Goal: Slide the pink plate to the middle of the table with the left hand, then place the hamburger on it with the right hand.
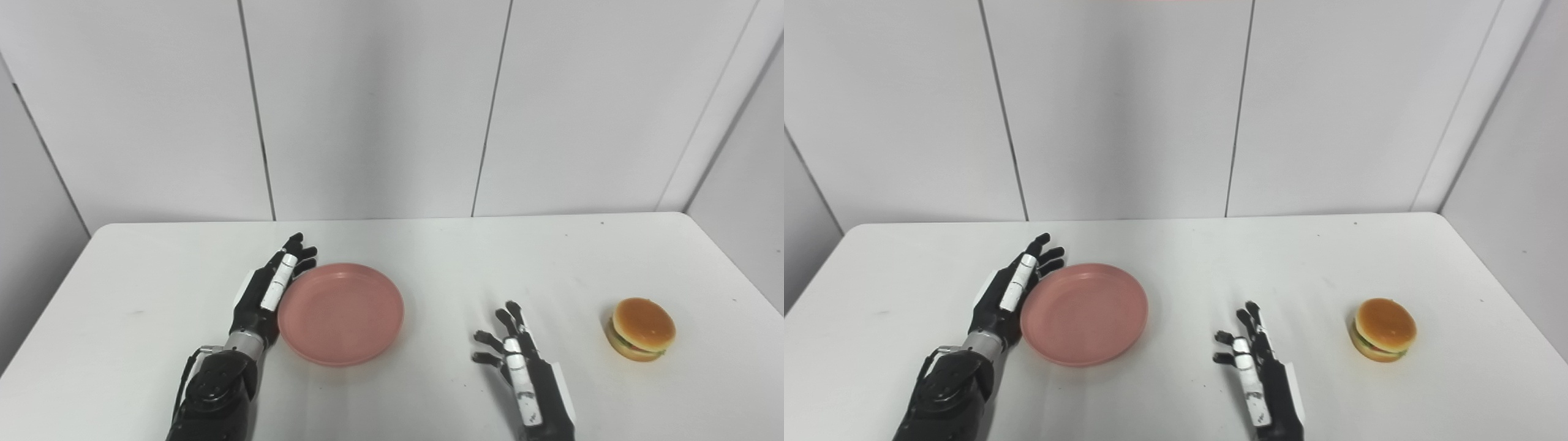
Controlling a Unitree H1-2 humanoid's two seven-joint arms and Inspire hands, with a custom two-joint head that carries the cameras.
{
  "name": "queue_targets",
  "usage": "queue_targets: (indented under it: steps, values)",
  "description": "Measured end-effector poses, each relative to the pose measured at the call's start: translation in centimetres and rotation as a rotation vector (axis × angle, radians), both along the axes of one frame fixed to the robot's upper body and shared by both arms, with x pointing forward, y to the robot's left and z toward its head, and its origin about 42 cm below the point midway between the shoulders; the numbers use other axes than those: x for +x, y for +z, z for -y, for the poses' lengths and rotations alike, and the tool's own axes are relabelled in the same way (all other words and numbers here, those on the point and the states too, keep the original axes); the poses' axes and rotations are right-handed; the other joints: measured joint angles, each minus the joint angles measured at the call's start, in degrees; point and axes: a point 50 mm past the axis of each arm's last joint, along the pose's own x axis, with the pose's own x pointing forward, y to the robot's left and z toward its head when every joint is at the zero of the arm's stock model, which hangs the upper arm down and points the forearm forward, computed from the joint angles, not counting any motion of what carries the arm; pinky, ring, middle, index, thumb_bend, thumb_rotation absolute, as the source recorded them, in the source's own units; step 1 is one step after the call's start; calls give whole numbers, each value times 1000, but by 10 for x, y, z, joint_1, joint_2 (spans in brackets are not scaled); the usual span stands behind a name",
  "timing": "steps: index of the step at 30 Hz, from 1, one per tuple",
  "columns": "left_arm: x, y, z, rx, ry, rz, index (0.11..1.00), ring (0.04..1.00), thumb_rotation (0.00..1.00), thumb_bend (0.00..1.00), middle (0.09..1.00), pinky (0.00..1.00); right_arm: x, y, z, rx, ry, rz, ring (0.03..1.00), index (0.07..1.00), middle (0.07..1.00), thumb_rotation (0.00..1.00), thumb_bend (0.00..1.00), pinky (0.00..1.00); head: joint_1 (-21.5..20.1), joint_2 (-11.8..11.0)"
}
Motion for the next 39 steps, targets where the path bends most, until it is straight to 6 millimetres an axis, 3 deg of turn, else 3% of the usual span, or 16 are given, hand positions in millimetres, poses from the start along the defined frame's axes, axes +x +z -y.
queue_targets:
  steps: [9,15,20,22,24,29,31,36,39]
  values:
    - [-4,-2,20,-22,-32,-6,866,843,851,825,822,819,6,4,-13,-114,-68,91,846,1000,1000,1000,625,729,-14,-2]
    - [-4,-2,22,-17,-51,-2,867,832,851,821,814,816,6,9,-15,-188,-116,124,844,994,1000,1000,673,750,-30,-4]
    - [-3,-3,24,-6,-62,1,875,830,863,837,809,816,6,15,-9,-307,-171,182,891,1000,1000,1000,722,836,-28,-4]
    - [-2,-3,24,-4,-67,-3,868,829,861,845,800,813,7,18,4,-419,-187,211,894,997,1000,1000,739,823,-28,-4]
    - [-2,-3,25,-2,-68,-3,862,830,857,839,786,795,8,31,24,-527,-239,255,876,951,989,962,695,776,-32,-4]
    - [2,-2,25,2,-67,-3,862,833,855,839,776,793,20,81,63,-739,-397,378,931,920,963,919,686,868,-34,-4]
    - [2,-1,27,1,-72,-3,864,835,856,844,774,797,24,90,74,-835,-425,377,920,922,944,932,672,882,-36,-6]
    - [5,-2,27,4,-82,0,869,835,868,843,769,788,28,101,112,-1079,-469,319,845,811,826,916,721,930,-38,-8]
    - [5,-2,26,3,-80,0,874,832,864,844,769,796,32,111,129,-1167,-496,301,817,741,795,839,752,826,-37,-9]
